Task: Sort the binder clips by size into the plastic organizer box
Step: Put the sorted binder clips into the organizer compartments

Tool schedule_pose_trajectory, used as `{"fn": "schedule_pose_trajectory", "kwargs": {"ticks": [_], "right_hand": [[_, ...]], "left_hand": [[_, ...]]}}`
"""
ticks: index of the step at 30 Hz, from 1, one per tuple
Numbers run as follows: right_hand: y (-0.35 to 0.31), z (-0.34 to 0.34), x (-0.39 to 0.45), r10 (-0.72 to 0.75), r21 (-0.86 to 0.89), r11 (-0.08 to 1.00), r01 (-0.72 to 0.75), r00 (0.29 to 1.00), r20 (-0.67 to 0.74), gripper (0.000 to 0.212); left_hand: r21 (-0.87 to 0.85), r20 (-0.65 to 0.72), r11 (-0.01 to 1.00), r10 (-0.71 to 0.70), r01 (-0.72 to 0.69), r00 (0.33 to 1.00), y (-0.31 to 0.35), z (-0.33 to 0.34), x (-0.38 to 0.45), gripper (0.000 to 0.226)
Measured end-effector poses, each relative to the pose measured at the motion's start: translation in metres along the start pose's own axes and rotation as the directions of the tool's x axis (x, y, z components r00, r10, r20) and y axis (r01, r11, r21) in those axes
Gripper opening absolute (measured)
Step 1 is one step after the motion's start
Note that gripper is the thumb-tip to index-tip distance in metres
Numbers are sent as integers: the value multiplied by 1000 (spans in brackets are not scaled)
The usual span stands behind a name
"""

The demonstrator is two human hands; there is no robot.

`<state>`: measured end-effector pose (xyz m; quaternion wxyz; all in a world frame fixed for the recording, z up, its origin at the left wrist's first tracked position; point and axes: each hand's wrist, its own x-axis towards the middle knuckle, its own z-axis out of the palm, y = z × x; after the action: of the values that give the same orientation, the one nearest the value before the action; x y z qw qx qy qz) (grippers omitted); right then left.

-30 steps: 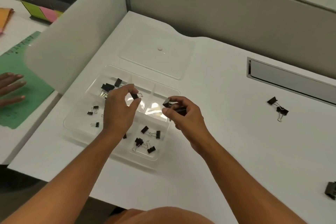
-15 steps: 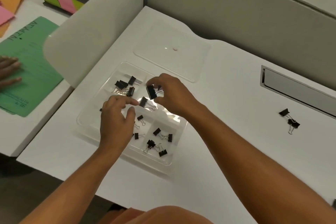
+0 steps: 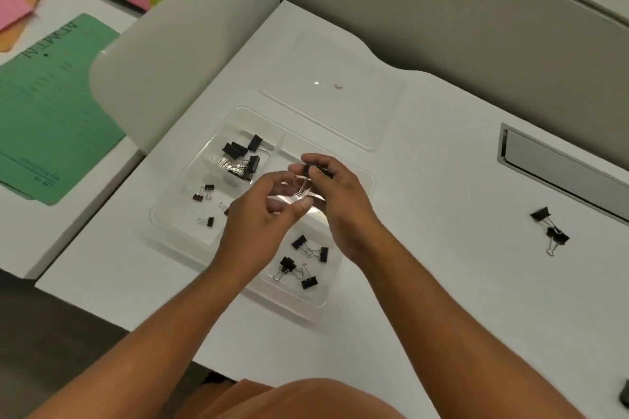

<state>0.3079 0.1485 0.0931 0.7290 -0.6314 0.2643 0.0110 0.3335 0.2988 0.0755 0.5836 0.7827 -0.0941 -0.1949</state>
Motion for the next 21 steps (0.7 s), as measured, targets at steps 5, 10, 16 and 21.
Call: {"fn": "schedule_pose_trajectory", "kwargs": {"ticks": [5,10,16,21], "right_hand": [[0,1,1,-33,-61,998,32,999,-19,26],[-4,-8,-5,10,-109,994,-17,997,-71,39],[12,-28,-28,14,-128,991,-33,988,-151,31],[24,-40,-53,-8,-125,992,-15,983,-181,25]], "left_hand": [[-82,-29,997,-16,14,999,8,12,23,30],[250,-160,965,120,-77,980,7,7,52,14],[515,-129,852,187,-95,974,-5,11,80,7],[487,-141,863,232,-137,962,-2,7,68,12]]}}
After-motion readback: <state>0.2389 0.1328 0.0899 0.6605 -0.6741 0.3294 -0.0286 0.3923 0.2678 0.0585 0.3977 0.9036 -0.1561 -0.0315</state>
